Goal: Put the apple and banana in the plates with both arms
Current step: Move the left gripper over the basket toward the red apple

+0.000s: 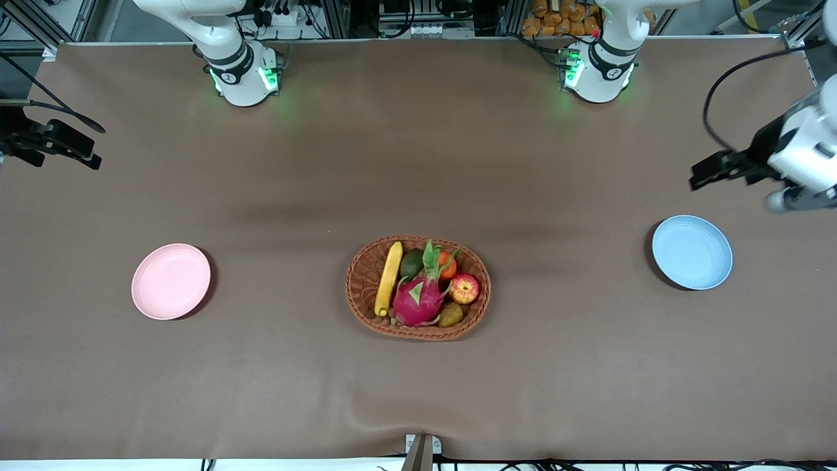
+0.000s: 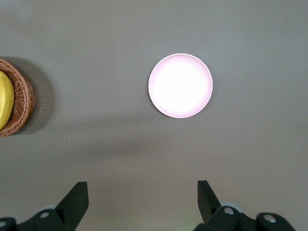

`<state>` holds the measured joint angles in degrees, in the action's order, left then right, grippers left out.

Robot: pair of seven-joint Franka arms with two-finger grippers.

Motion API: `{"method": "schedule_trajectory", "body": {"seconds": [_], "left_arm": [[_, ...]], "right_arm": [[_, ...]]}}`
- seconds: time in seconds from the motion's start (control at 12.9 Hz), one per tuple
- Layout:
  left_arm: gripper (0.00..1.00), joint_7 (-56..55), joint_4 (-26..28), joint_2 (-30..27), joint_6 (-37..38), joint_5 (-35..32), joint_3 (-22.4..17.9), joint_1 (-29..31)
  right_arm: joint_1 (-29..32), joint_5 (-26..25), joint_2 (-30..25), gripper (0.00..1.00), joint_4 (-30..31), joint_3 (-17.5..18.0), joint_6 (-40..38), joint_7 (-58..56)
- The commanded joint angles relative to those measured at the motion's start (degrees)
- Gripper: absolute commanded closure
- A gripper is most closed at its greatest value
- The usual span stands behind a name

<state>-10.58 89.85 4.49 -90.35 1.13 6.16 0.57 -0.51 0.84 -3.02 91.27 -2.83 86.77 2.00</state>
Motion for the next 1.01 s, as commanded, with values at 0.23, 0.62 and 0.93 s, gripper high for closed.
{"method": "schedule_trajectory", "body": {"seconds": [0.23,0.62,0.93], "left_arm": [[0.00,-2.24,-1.16,5.79,-6.94,0.72,3.24,-1.62],[0.00,-3.57,-1.43,9.13,-12.56,0.37,3.33,-5.31],[0.00,-8.83,-1.34,11.33,-12.83,0.11,3.33,-10.05]], "right_arm": [[0.69,-1.02,0.21,0.00,0.22,0.64,0.33,0.03],[0.69,-1.02,0.21,0.00,-0.04,0.64,0.24,0.46],[0.78,-1.10,0.21,0.00,-0.13,0.55,0.33,0.64]]}}
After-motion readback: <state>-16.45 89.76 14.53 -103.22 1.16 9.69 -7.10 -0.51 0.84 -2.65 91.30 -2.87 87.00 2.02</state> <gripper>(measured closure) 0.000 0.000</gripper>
